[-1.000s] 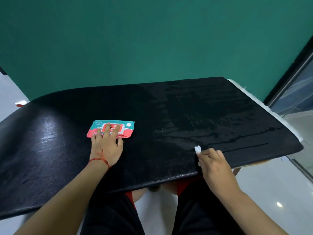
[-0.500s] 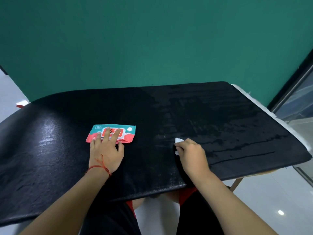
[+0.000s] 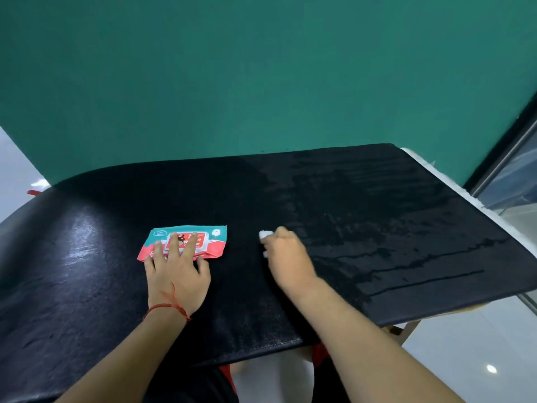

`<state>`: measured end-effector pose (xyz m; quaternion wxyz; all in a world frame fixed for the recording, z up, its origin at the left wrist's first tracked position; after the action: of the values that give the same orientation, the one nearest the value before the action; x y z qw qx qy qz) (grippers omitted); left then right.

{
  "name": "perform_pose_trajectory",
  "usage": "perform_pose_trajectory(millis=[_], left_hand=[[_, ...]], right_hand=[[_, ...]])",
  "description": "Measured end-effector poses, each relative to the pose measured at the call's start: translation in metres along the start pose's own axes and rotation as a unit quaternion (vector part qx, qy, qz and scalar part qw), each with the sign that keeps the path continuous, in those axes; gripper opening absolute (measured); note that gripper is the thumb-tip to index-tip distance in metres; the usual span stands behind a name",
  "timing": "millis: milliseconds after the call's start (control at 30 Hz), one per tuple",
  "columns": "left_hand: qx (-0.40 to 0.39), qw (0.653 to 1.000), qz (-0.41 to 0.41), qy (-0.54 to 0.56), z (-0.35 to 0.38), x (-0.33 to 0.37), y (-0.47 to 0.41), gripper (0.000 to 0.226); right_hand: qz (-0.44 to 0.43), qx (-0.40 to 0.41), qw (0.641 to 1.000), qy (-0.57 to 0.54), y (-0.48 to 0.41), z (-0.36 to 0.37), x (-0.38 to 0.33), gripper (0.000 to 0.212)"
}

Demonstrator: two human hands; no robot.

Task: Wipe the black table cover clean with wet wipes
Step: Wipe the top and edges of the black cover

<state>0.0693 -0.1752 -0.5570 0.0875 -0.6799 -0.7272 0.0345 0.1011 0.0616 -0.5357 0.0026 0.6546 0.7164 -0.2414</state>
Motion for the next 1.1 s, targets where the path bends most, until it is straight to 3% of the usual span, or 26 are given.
perform_pose_trajectory(millis=[200, 433, 533, 800, 1100], left_hand=[[0.003, 1.0, 0.007, 0.006, 0.0, 0.0, 0.0, 0.062], [0.002, 1.0, 0.005, 0.008, -0.002, 0.002, 0.001, 0.062], [0.0, 1.0, 0.003, 0.009, -0.003, 0.002, 0.002, 0.063], [0.002, 1.0, -0.002, 0.017, -0.008, 0.002, 0.004, 0.061], [0.0, 1.0, 0.003, 0.004, -0.006, 0.002, 0.003, 0.063]], right_hand=[[0.127, 0.047, 0.99, 0.037, 0.055, -0.067, 0.121, 0.013], [0.191, 0.076, 0.978, 0.021, 0.078, -0.081, 0.129, 0.017], [0.178, 0.06, 0.982, -0.016, 0.051, -0.061, 0.093, 0.018], [0.024, -0.037, 0.994, -0.1, 0.014, 0.016, -0.044, 0.03], [0.093, 0.011, 0.995, -0.015, 0.042, -0.033, 0.057, 0.012]])
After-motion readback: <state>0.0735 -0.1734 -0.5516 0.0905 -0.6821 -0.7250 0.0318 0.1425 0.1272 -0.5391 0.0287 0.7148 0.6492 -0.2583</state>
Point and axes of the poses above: each hand's wrist, its own y-axis away from the middle knuckle, its own z-axis out of the palm, x = y × z, the point moved 10 cm from there along -y, towards the middle knuckle, and after that the axes turned 5 degrees about -z, right-handed, at the moved point
